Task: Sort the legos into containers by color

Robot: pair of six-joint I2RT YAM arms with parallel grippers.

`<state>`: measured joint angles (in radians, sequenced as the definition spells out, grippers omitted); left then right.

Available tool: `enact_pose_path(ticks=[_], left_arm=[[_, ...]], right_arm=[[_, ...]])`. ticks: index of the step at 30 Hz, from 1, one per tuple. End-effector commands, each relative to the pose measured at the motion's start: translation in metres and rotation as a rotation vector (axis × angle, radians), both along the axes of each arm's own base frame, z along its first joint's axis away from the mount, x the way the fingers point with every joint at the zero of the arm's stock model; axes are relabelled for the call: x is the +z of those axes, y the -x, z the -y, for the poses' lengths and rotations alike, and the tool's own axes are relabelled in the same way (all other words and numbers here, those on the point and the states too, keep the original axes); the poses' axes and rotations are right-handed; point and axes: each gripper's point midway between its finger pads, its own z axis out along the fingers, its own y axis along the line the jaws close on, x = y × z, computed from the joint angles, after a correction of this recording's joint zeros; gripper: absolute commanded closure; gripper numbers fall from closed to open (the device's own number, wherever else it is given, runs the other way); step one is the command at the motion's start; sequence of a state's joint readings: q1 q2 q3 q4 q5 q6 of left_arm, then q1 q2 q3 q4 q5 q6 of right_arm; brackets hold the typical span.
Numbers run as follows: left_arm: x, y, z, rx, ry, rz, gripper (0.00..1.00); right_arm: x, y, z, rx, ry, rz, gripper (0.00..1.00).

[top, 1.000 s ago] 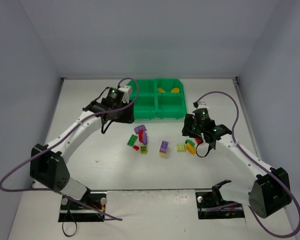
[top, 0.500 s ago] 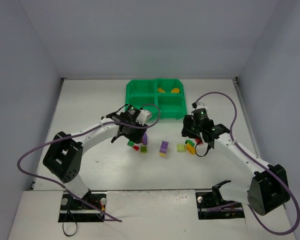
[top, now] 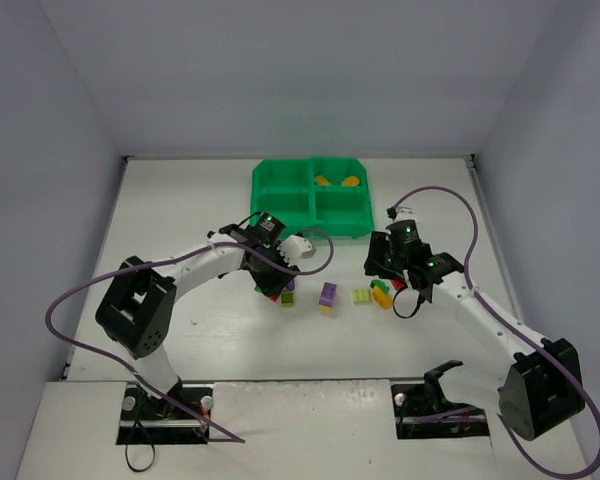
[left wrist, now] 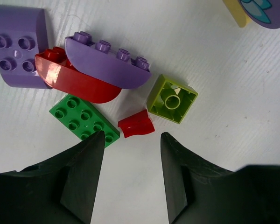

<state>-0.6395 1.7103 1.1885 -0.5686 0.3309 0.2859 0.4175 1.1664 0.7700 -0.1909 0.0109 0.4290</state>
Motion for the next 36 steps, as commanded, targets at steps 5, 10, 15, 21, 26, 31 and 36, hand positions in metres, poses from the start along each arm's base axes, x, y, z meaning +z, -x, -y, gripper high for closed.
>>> enact_pose_path(ticks=[5,10,15,21,26,31,36], left_arm=[[0.001,0.002,0.010,-0.131,0.034,0.007,0.54],[-0.012,0.007,0.011,-0.155,-0.001,-0.018,0.54],[-0.023,0.005,0.011,-0.147,-0.028,-0.029,0.54],[-0.032,0.005,0.014,-0.137,-0.056,-0.036,0.55],[-0.040,0.026,0.011,-0.105,-0.074,-0.104,0.70],[-0.038,0.040,0.007,-0.072,-0.059,-0.112,0.83],[-0.015,0.034,0.008,-0.021,-0.014,-0.045,0.93]], right_arm=[[0.011,-0.007,0.000,-0.015,-0.026,0.045,0.56],[0.012,-0.008,0.000,-0.011,-0.022,0.047,0.56],[0.010,-0.006,0.000,-0.009,-0.020,0.043,0.56],[0.009,-0.006,0.001,-0.011,-0.016,0.043,0.56],[0.009,-0.005,0.001,-0.012,-0.017,0.043,0.56],[0.008,-0.006,0.002,-0.014,-0.013,0.039,0.56],[0.007,-0.008,0.000,-0.012,-0.016,0.040,0.56]])
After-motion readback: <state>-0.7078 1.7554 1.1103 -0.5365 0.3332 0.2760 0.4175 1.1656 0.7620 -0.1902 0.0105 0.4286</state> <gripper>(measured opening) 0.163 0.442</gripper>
